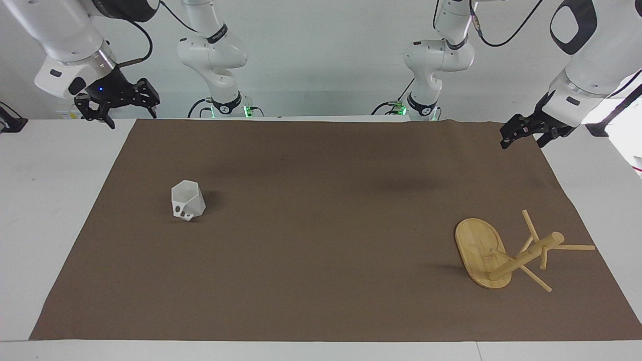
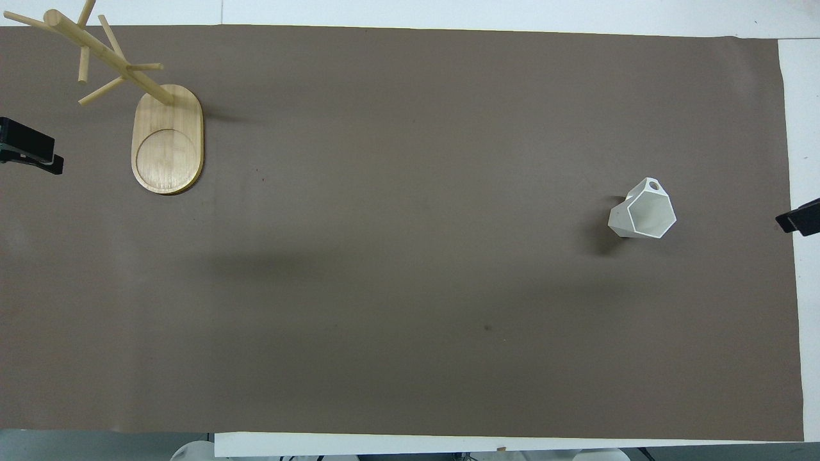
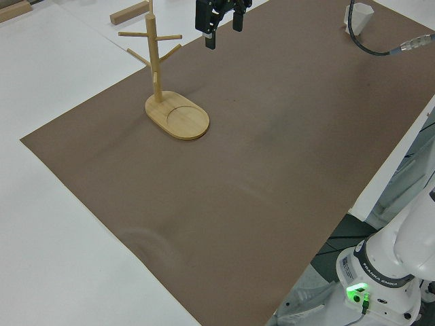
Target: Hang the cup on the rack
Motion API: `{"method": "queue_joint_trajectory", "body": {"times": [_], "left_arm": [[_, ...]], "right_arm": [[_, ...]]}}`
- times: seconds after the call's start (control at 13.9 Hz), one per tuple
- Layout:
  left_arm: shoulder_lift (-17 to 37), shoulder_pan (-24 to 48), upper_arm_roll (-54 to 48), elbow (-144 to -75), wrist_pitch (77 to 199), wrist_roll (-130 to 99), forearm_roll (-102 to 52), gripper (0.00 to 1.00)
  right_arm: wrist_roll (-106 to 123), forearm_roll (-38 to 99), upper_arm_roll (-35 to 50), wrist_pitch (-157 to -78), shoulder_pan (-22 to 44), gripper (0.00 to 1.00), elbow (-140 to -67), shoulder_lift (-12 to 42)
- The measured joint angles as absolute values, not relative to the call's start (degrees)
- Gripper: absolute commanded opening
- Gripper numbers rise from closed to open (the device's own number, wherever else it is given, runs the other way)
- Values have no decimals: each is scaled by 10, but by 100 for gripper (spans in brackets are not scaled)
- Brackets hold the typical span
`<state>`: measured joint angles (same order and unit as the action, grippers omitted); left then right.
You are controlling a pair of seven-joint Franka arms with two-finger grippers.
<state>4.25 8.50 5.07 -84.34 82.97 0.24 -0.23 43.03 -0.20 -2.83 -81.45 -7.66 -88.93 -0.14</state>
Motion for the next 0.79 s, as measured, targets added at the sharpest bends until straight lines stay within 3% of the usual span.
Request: {"method": "queue_joint_trajectory", "body": {"times": [0.29,0.79], "left_arm": [[43,85,51,-843,830,2,-2,100],[43,85,51,-843,830,2,-2,100]], "right_arm": [[722,112,-30,-869,-172,100,-895,65],[1098,307,-30,-874,-280,100,-910,185]]}}
